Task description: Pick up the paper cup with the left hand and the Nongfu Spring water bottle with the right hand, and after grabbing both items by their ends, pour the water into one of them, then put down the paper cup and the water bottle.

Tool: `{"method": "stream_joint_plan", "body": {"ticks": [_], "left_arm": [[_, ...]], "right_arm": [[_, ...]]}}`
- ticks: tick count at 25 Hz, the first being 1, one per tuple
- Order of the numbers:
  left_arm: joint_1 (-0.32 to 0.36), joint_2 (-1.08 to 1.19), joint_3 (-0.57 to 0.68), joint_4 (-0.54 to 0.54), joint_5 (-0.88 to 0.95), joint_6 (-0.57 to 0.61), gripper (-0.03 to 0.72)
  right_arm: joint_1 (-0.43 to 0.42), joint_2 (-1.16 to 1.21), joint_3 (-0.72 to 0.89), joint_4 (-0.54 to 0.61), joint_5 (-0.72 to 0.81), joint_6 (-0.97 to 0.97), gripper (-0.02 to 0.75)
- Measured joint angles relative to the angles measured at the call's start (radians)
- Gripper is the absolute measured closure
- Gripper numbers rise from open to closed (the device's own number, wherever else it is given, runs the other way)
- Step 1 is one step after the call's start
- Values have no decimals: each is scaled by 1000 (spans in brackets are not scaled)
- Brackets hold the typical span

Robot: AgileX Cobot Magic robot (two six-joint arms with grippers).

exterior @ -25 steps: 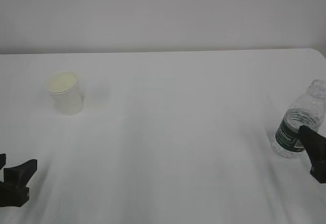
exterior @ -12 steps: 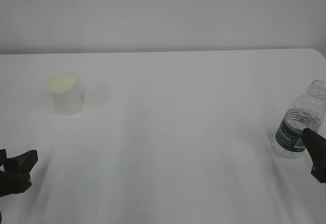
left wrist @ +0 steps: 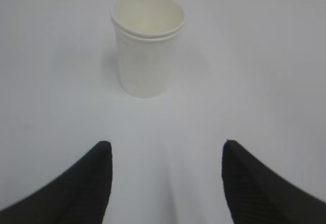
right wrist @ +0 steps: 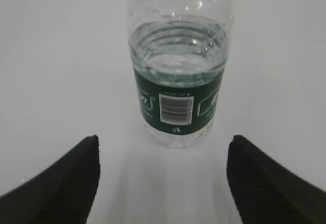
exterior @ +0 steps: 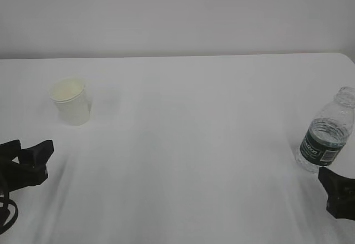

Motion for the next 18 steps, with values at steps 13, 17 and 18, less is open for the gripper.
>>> {"method": "stream_joint_plan", "body": {"ticks": [13,17,18], "left_arm": [[0,0,-7,5,0,53,204],[0,0,-7,5,0,53,204],[0,0,-7,7,0,55,204]], "right_arm": [[0,27,-29,8,-2,0,148],[0,30,-44,8,-6,0,148],[0,35,-44,8,-6,0,148]]}}
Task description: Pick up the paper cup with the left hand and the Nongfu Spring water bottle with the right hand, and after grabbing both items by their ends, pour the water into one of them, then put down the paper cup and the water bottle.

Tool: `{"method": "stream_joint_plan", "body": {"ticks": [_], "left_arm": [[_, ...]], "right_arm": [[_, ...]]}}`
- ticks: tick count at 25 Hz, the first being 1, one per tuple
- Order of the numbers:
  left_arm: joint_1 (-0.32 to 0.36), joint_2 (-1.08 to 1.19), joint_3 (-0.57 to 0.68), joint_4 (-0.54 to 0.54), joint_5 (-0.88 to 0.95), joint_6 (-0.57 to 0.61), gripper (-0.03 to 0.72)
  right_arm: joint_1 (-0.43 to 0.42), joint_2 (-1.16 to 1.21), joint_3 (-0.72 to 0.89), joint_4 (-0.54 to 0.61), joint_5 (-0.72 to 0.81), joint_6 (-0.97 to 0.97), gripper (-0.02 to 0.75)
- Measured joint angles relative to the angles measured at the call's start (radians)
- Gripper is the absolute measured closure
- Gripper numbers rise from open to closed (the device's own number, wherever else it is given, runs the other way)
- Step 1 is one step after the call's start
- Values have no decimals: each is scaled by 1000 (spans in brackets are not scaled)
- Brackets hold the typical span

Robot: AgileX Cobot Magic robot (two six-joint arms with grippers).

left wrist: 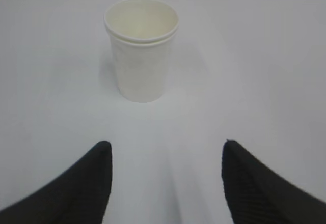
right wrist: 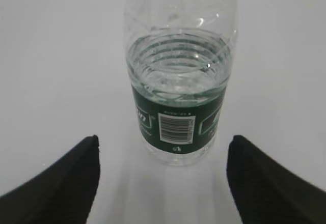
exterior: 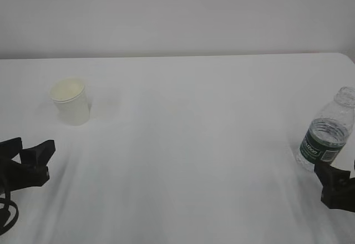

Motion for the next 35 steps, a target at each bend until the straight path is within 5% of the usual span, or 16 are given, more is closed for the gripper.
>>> {"method": "stream_joint_plan", "body": {"ticks": [35], "left_arm": [[0,0,0,11,0,2,204]], "right_arm": [[0,179,-163,11,-4,0,148]]}}
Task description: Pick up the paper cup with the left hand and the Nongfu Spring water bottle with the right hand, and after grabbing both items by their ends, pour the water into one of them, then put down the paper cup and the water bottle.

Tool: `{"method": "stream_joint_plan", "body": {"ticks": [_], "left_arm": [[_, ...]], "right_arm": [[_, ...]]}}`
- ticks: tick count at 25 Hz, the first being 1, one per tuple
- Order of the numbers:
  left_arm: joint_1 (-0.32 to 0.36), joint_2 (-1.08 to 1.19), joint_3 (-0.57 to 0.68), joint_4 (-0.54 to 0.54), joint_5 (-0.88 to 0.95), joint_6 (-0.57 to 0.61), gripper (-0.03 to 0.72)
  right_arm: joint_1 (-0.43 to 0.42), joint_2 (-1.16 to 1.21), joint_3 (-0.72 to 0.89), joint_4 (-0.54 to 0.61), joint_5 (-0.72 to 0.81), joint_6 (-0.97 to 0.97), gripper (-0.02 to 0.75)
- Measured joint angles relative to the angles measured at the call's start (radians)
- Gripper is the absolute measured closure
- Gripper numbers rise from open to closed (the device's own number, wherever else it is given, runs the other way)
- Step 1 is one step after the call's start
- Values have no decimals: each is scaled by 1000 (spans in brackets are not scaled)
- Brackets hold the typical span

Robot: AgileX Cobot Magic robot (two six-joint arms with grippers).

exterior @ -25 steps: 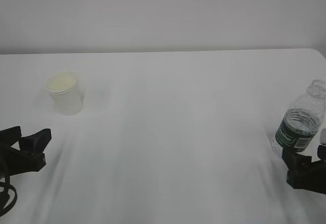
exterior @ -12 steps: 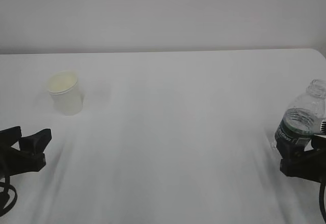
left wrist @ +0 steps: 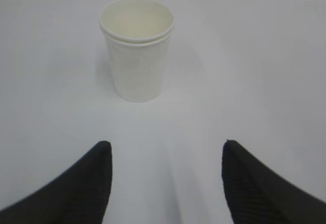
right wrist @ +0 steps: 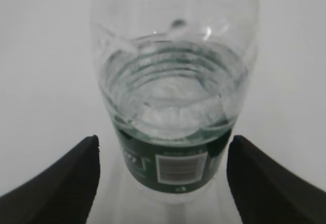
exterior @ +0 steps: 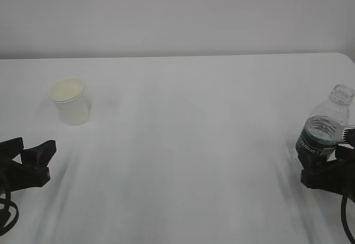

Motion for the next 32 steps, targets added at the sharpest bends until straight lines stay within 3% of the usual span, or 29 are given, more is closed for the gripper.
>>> {"method": "stream_joint_plan", "body": {"ticks": [32], "left_arm": [[0,0,0,-12,0,15,204]], "right_arm": [[0,110,-168,23,0,0,153]]}}
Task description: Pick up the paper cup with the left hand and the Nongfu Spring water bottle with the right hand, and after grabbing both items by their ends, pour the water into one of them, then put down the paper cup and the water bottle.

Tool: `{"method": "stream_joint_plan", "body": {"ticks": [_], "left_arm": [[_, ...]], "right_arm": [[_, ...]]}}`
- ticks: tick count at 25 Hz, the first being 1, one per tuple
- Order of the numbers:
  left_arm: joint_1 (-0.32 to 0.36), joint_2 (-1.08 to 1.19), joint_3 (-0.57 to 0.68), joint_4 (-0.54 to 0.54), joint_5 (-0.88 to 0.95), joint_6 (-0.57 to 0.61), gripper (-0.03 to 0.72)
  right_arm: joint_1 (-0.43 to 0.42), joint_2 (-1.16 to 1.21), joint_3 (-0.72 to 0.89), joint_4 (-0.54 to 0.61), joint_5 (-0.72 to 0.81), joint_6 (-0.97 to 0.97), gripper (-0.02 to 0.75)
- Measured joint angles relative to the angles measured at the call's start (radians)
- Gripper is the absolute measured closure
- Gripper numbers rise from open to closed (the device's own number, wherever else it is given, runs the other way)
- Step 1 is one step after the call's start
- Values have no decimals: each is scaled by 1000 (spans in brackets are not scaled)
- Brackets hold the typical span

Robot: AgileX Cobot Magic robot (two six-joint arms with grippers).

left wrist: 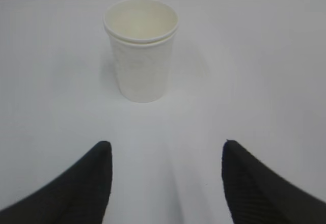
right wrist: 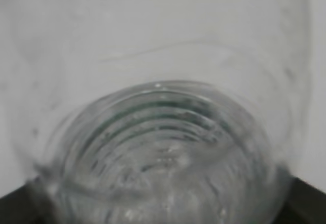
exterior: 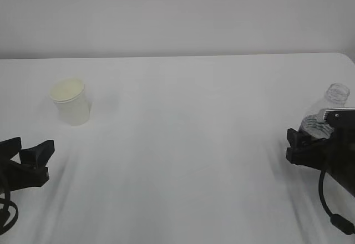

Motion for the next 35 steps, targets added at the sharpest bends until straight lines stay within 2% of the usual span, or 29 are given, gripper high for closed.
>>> {"method": "stream_joint_plan", "body": {"ticks": [5,8,21,28,35], "left_arm": [[0,0,0,-6,0,13,204],[0,0,0,-7,0,15,204],[0,0,0,-9,0,17,204],[0,0,0,-10,0,17,204],[0,0,0,-20,0,19,204]], "right_arm": [[0,0,0,8,0,-2,250],[0,0,0,8,0,-2,279],[0,-8,50,-19,-32,-26,289],[0,-80,59,-36,19,-46,290],[0,-158,62,-115,24,-59,290]]}}
